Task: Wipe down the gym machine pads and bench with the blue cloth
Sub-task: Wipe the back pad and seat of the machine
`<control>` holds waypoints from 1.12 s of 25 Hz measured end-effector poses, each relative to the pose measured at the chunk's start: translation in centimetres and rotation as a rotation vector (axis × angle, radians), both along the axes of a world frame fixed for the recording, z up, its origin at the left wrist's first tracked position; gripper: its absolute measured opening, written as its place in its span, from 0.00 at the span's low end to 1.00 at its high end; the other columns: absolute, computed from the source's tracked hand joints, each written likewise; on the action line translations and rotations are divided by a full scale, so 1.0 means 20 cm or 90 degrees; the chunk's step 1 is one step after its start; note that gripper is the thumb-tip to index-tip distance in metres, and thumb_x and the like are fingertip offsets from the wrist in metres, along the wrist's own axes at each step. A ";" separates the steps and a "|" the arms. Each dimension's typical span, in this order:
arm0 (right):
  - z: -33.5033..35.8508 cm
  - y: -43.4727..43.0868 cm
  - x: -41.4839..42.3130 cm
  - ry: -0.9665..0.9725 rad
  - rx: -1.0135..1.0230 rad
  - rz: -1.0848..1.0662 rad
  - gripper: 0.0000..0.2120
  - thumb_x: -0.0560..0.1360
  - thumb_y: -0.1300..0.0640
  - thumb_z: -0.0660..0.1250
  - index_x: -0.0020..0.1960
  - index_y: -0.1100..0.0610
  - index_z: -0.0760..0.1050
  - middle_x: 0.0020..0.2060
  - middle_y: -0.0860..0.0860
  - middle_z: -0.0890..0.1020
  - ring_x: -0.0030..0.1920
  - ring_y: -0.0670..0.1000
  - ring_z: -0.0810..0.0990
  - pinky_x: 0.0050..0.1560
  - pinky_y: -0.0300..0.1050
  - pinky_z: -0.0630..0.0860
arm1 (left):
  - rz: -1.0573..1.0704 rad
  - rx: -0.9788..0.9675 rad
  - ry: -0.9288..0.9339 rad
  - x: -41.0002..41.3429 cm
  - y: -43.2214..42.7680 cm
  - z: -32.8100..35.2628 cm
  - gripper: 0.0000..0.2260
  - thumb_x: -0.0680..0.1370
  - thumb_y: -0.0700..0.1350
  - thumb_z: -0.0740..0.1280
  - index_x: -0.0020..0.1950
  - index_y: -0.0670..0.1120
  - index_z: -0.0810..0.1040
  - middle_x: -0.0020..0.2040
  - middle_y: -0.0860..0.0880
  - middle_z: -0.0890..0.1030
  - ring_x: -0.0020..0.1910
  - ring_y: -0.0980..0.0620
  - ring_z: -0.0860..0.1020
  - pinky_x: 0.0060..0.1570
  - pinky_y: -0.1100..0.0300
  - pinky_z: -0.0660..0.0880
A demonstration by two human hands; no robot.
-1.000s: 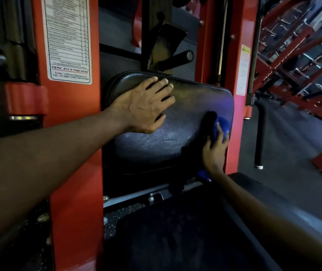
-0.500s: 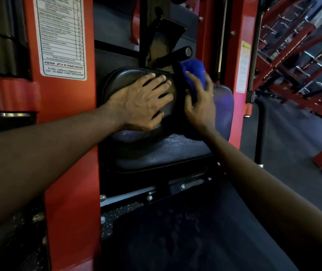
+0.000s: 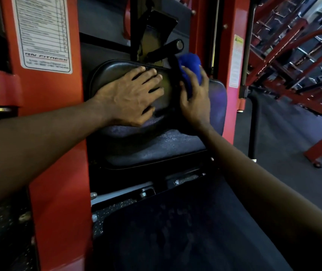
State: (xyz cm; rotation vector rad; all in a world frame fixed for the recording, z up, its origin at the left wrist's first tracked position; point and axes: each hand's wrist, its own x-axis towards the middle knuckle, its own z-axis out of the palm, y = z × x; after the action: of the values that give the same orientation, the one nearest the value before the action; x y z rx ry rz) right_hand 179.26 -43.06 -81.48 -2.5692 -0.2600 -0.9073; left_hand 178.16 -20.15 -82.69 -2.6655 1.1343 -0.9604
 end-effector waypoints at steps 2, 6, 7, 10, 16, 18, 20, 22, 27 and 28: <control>-0.01 -0.22 0.08 -0.005 0.124 -0.151 0.23 0.78 0.47 0.59 0.72 0.47 0.72 0.73 0.59 0.68 0.70 0.57 0.72 0.65 0.47 0.72 | 0.004 0.006 -0.001 0.00 0.00 0.00 0.27 0.78 0.57 0.54 0.73 0.43 0.67 0.75 0.37 0.64 0.75 0.38 0.62 0.74 0.43 0.58; -0.09 -0.48 0.10 0.089 0.291 -0.373 0.25 0.80 0.46 0.58 0.75 0.50 0.68 0.71 0.63 0.69 0.65 0.64 0.75 0.61 0.48 0.70 | -0.002 -0.002 -0.011 0.00 0.00 -0.01 0.27 0.78 0.57 0.56 0.72 0.43 0.69 0.74 0.36 0.66 0.74 0.37 0.63 0.73 0.42 0.59; -0.12 -0.51 0.09 0.094 0.331 -0.412 0.23 0.81 0.48 0.59 0.76 0.49 0.67 0.71 0.64 0.69 0.65 0.65 0.75 0.62 0.49 0.70 | -0.004 -0.005 -0.013 0.00 0.00 -0.01 0.26 0.78 0.56 0.57 0.71 0.43 0.69 0.74 0.36 0.67 0.74 0.37 0.64 0.73 0.42 0.59; -0.18 -0.49 0.02 0.083 0.405 -0.454 0.22 0.82 0.52 0.59 0.76 0.51 0.67 0.70 0.65 0.69 0.66 0.65 0.73 0.64 0.49 0.68 | -0.003 -0.006 -0.014 0.00 0.00 -0.01 0.26 0.78 0.56 0.56 0.71 0.42 0.68 0.74 0.36 0.66 0.74 0.37 0.64 0.73 0.42 0.59; -0.37 -0.34 -0.23 0.114 0.366 -0.369 0.23 0.82 0.52 0.61 0.76 0.53 0.65 0.73 0.65 0.65 0.70 0.64 0.69 0.65 0.48 0.65 | 0.013 -0.013 -0.001 -0.02 -0.01 0.01 0.26 0.78 0.56 0.56 0.71 0.42 0.69 0.74 0.38 0.67 0.74 0.39 0.64 0.73 0.44 0.59; -0.42 -0.35 -0.30 0.111 0.351 -0.325 0.22 0.82 0.54 0.61 0.76 0.51 0.66 0.74 0.64 0.63 0.71 0.62 0.68 0.65 0.47 0.64 | 0.017 -0.010 -0.002 -0.02 -0.01 0.01 0.26 0.78 0.56 0.56 0.71 0.42 0.69 0.74 0.38 0.67 0.74 0.40 0.63 0.73 0.44 0.59; -0.42 -0.38 -0.26 0.092 0.373 -0.370 0.22 0.82 0.56 0.61 0.75 0.50 0.67 0.72 0.64 0.65 0.69 0.64 0.70 0.64 0.50 0.66 | 0.017 -0.004 -0.003 -0.03 0.00 0.01 0.27 0.78 0.56 0.56 0.71 0.42 0.69 0.74 0.38 0.67 0.74 0.39 0.63 0.73 0.44 0.59; -0.39 -0.38 -0.18 0.060 0.437 -0.462 0.21 0.81 0.55 0.61 0.74 0.48 0.68 0.71 0.63 0.67 0.65 0.66 0.73 0.63 0.53 0.68 | 0.015 -0.006 -0.009 -0.02 0.00 0.01 0.27 0.78 0.56 0.56 0.72 0.42 0.68 0.74 0.38 0.66 0.75 0.39 0.63 0.73 0.44 0.59; -0.31 -0.36 -0.20 0.161 0.529 -0.518 0.24 0.83 0.52 0.58 0.77 0.50 0.62 0.74 0.65 0.60 0.69 0.68 0.70 0.69 0.54 0.65 | 0.011 -0.013 -0.003 -0.01 0.00 0.00 0.26 0.78 0.56 0.56 0.71 0.42 0.69 0.74 0.38 0.67 0.75 0.39 0.63 0.74 0.44 0.59; -0.31 -0.31 -0.25 0.178 0.497 -0.508 0.24 0.83 0.52 0.59 0.78 0.49 0.62 0.75 0.65 0.60 0.69 0.68 0.70 0.69 0.55 0.65 | 0.008 -0.014 0.002 -0.01 0.00 0.00 0.26 0.78 0.56 0.57 0.71 0.42 0.69 0.74 0.38 0.67 0.74 0.39 0.63 0.73 0.44 0.59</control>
State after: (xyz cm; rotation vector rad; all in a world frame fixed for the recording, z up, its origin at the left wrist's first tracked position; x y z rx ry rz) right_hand 174.32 -49.28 -87.64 -1.9632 1.0525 -0.6614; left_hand 177.92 -20.19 -82.67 -2.6887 1.1131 -0.9740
